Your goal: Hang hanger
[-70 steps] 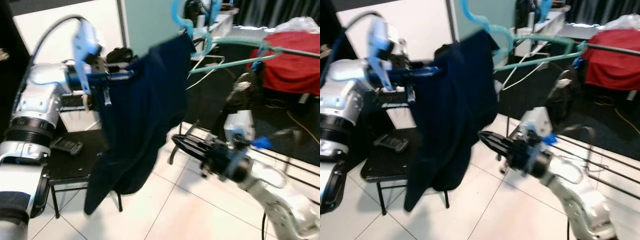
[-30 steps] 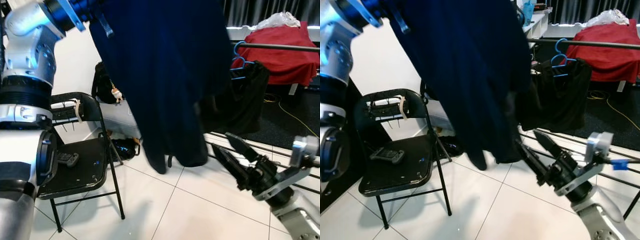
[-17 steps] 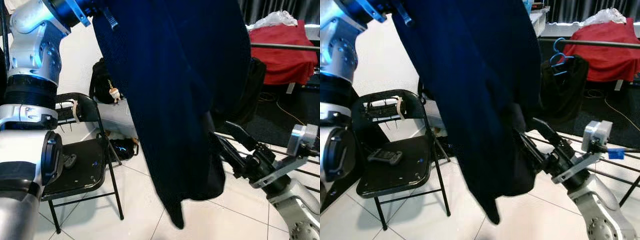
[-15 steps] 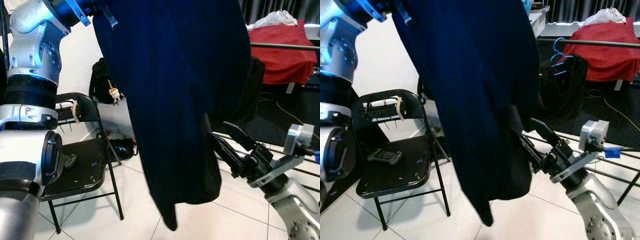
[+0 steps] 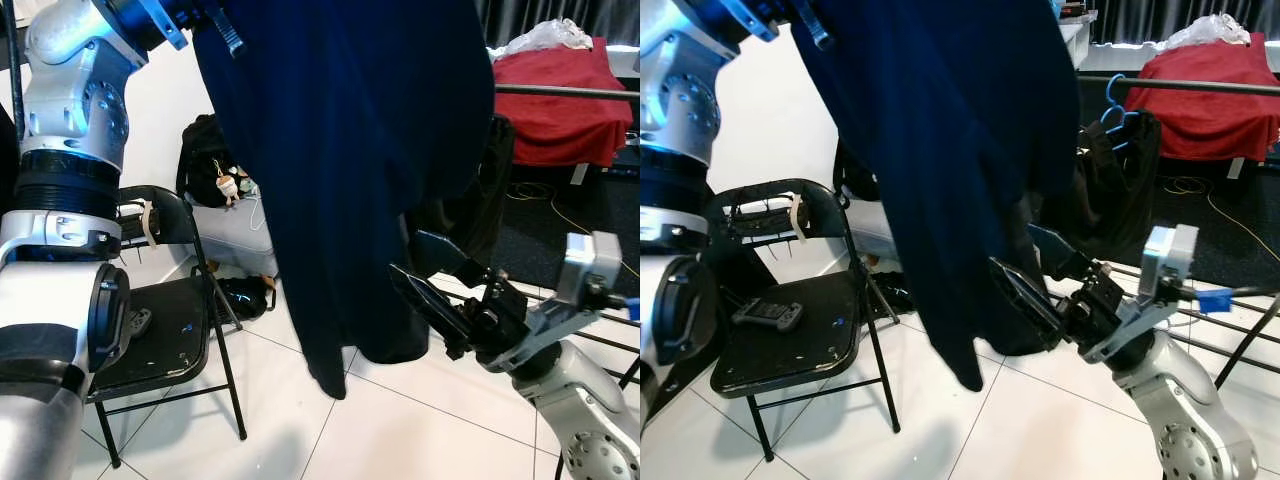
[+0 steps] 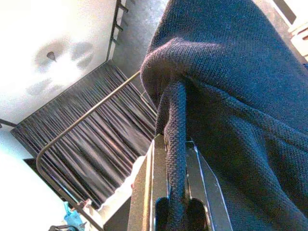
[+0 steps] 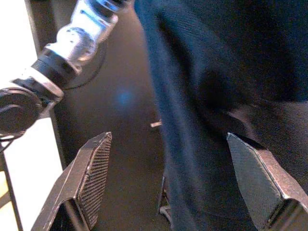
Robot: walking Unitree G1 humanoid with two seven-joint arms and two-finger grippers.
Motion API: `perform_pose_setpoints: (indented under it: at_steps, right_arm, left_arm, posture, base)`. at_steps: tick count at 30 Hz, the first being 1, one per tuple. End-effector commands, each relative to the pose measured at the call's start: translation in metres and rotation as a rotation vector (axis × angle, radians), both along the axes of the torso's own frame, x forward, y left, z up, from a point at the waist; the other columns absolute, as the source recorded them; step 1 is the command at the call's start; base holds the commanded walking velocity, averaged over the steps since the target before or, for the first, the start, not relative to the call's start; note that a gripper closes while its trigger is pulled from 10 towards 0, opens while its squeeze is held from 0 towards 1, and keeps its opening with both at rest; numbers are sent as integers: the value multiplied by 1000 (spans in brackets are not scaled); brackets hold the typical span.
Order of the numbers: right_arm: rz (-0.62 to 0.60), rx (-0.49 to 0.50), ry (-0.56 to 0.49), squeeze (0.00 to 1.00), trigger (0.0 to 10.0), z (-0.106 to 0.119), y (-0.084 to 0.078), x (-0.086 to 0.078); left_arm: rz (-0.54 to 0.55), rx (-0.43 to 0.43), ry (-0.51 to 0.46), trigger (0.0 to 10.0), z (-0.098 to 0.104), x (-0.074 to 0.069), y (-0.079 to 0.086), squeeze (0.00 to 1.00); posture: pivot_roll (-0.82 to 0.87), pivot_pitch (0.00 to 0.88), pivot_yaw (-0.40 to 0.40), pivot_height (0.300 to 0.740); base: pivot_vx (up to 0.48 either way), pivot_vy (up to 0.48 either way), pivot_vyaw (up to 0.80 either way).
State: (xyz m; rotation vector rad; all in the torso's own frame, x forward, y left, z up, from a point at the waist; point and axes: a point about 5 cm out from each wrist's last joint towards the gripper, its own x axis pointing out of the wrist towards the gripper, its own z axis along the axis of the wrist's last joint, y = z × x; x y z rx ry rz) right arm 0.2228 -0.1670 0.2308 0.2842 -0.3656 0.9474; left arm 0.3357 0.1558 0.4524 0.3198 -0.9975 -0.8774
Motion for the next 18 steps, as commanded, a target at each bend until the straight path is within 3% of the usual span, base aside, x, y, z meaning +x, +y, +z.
perform_pose_setpoints:
  at_steps: [1,9,10,11,18]
  right_arm:
    - [14,-40,-7,0,10000,1,7,1]
    - [-67,-100,10,0,10000,-3,5,11]
    - [-105,-117,17,0,10000,-5,2,15]
    - [-158,-123,21,0,0,-6,-2,20]
    - [-205,-120,21,0,0,-4,-9,25]
  left_arm:
    - [10,-37,-9,3412,2,-2,4,0]
    - [1,-38,-8,3373,2,-3,2,0]
    - [0,-39,-8,3804,3,-3,2,0]
    - [-2,-39,-9,3843,4,-4,2,0]
    - [-1,-41,-15,3686,6,-6,3,0]
  posture:
    - [-223,0,119,740]
    - [-221,0,119,740]
    - [-220,0,119,740]
    - [-219,0,117,740]
    - [-217,0,114,740]
  base:
    - [0,0,0]
    - [0,0,0]
    - [0,0,0]
    - [0,0,0]
    - [0,0,0]
